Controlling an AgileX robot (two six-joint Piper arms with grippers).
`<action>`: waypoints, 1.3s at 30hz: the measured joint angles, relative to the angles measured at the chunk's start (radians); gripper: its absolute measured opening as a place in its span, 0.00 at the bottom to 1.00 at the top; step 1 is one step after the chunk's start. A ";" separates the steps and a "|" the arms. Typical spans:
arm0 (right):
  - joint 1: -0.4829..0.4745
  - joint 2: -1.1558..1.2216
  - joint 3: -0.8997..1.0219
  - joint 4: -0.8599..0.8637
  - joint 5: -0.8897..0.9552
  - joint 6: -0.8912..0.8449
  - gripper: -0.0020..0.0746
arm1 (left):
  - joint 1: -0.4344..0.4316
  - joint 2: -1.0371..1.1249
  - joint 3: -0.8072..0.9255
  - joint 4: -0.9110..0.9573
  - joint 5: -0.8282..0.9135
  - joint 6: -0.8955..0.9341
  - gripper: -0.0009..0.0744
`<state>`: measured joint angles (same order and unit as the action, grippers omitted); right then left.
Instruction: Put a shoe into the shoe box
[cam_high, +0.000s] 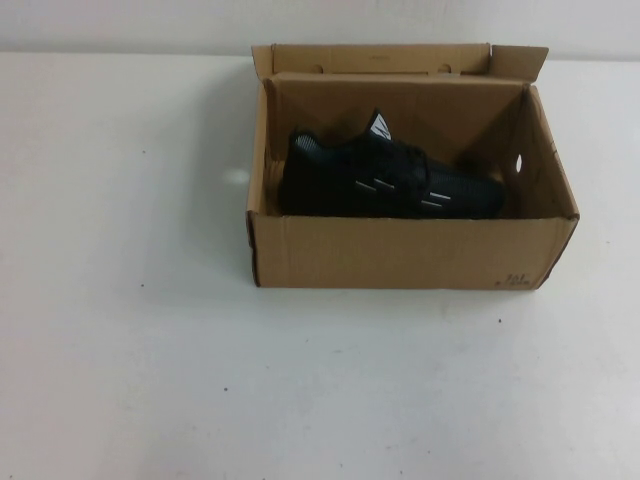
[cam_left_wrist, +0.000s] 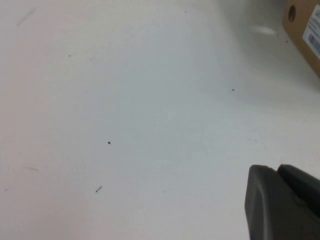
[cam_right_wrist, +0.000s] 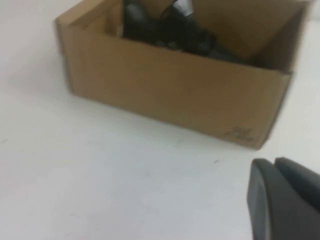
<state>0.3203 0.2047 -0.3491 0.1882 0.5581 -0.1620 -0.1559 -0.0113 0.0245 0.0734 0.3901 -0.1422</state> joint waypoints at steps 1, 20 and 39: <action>-0.025 -0.015 0.002 -0.010 0.000 0.000 0.01 | 0.000 0.000 0.000 0.000 0.000 0.000 0.01; -0.253 -0.212 0.375 0.056 -0.177 0.000 0.01 | 0.000 0.000 0.000 0.000 0.000 0.000 0.01; -0.253 -0.212 0.375 0.059 -0.170 0.000 0.01 | 0.002 0.000 0.000 0.000 0.000 0.000 0.01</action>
<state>0.0677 -0.0072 0.0257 0.2476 0.3883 -0.1620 -0.1544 -0.0113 0.0245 0.0734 0.3901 -0.1422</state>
